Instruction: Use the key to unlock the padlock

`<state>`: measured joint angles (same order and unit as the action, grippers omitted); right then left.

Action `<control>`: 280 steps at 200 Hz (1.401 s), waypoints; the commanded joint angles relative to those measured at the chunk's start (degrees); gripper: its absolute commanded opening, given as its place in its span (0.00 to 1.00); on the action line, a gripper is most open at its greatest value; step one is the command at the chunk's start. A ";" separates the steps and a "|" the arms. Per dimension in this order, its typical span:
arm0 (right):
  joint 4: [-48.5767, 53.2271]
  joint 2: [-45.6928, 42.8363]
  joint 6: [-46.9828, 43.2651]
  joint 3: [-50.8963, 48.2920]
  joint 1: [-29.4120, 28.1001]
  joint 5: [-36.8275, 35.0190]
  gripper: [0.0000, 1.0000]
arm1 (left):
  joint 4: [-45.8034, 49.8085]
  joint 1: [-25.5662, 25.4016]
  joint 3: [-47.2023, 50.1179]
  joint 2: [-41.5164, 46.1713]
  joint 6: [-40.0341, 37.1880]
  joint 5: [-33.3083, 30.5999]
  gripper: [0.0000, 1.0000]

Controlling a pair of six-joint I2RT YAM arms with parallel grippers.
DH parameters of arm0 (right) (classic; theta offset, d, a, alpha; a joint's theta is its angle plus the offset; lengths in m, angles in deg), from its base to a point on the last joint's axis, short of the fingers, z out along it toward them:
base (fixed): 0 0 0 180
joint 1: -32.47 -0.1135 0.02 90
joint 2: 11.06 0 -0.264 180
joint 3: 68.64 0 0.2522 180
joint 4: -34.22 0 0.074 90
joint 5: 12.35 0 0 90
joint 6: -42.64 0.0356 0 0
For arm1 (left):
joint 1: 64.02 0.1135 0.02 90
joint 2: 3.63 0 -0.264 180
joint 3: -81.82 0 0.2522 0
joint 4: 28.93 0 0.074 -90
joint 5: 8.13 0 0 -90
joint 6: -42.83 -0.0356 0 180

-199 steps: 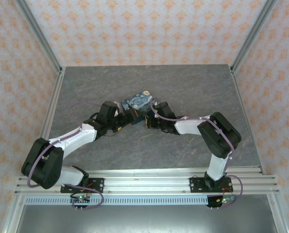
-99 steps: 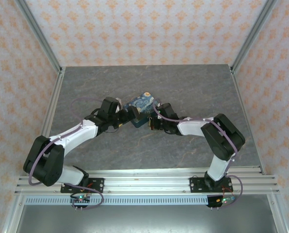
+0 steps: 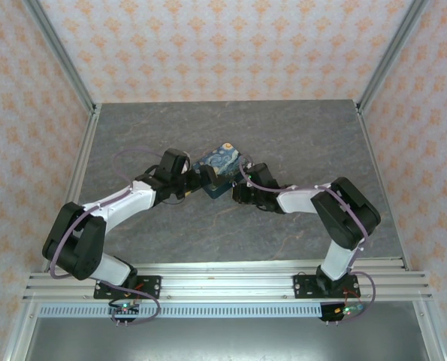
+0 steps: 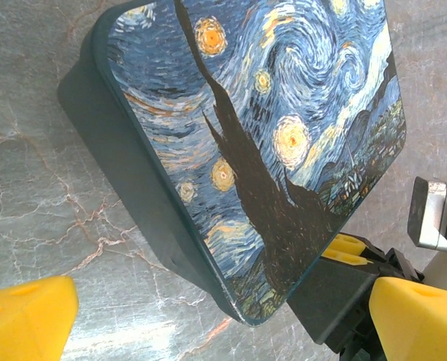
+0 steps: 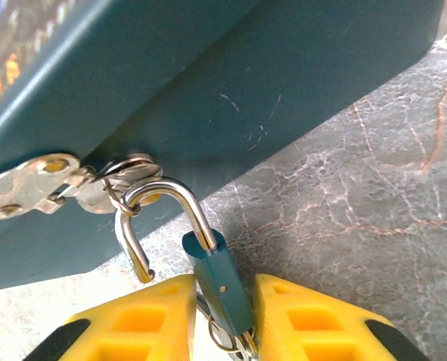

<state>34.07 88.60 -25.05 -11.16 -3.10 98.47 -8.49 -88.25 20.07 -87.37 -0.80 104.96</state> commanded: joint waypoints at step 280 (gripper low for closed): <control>-2.56 -3.76 3.42 -5.14 0.36 -1.87 0.00 | 18.11 -7.68 -12.27 -9.72 -10.73 -27.48 1.00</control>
<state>31.66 86.28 -22.95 -15.00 -3.10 98.41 7.64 -95.07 8.72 -95.94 -10.20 81.90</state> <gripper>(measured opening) 0.042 0.998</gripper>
